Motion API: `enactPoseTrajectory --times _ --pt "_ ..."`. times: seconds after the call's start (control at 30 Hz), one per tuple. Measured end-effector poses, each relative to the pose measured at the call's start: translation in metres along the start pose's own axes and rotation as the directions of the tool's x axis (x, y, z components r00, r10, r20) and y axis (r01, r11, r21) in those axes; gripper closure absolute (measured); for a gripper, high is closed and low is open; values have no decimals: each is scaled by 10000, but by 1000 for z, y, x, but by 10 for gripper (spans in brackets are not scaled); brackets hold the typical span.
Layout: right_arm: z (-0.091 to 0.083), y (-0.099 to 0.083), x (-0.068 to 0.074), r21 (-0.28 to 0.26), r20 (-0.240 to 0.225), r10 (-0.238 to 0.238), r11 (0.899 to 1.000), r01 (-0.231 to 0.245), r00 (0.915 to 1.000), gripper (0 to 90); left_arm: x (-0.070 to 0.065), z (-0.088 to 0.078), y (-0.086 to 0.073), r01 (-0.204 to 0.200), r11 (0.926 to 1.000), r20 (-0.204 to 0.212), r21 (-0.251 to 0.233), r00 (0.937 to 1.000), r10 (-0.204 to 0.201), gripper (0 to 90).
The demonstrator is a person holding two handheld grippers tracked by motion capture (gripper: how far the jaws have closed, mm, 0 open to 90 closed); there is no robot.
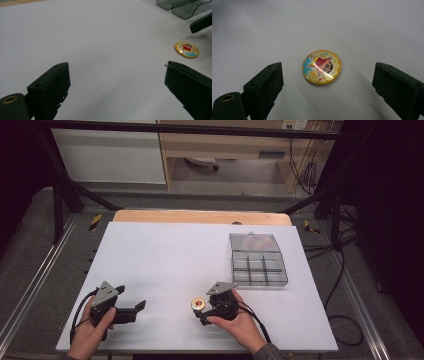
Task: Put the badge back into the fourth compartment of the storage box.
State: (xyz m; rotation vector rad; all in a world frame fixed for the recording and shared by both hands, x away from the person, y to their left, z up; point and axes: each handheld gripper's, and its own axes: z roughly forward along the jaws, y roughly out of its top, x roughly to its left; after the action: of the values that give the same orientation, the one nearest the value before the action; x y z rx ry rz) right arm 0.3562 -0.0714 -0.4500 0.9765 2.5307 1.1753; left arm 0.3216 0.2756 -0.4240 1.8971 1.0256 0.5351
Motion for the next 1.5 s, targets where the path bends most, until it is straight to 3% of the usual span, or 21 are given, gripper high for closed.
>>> enactPoseTrajectory --times 0.2,0.67,1.1,1.5 --pt "4 -2 2 230 -24 -100 9997 100 9999 145 0 0 0 14 10000 1 -7 10000 -14 62" --pt "12 1 11 -81 233 -662 9978 664 9975 363 0 0 0 -30 10000 4 11 10000 30 62" --pt "15 3 14 -183 503 -1000 9947 1011 9937 413 0 0 0 -55 10000 35 58 10000 55 62" --pt "18 4 12 -126 641 -1031 9945 1041 9926 421 0 1 -1 -114 9999 84 119 9999 113 62"
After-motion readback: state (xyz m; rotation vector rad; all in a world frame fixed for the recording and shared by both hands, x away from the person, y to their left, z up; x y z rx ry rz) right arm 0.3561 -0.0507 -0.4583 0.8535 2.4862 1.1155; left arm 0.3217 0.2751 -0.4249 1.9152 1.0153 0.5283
